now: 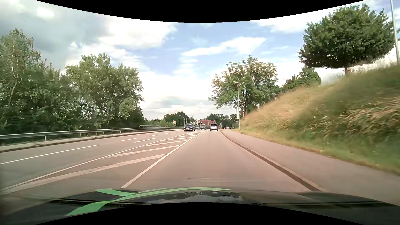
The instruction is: Follow the waypoints while adhering to traffic rules and regulations
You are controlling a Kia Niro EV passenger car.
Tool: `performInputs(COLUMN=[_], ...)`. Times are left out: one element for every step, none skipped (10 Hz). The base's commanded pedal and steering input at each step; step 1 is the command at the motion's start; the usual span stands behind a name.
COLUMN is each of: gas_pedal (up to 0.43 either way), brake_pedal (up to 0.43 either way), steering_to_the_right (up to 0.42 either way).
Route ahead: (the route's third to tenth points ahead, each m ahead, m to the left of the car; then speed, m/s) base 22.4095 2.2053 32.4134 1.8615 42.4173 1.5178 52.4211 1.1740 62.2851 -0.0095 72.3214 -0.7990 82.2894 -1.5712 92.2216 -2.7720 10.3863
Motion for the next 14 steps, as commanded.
performInputs(gas_pedal=[0.130, 0.130, 0.130, 0.130, 0.130, 0.130, 0.130, 0.130, 0.130, 0.130, 0.130, 0.130, 0.130, 0.130], brake_pedal=[0.000, 0.000, 0.000, 0.000, 0.000, 0.000, 0.000, 0.000, 0.000, 0.000, 0.000, 0.000, 0.000, 0.000], steering_to_the_right=[-0.008, -0.007, -0.006, -0.005, -0.004, -0.004, -0.003, -0.001, 0.001, 0.002, 0.002, 0.002, 0.003, 0.003])
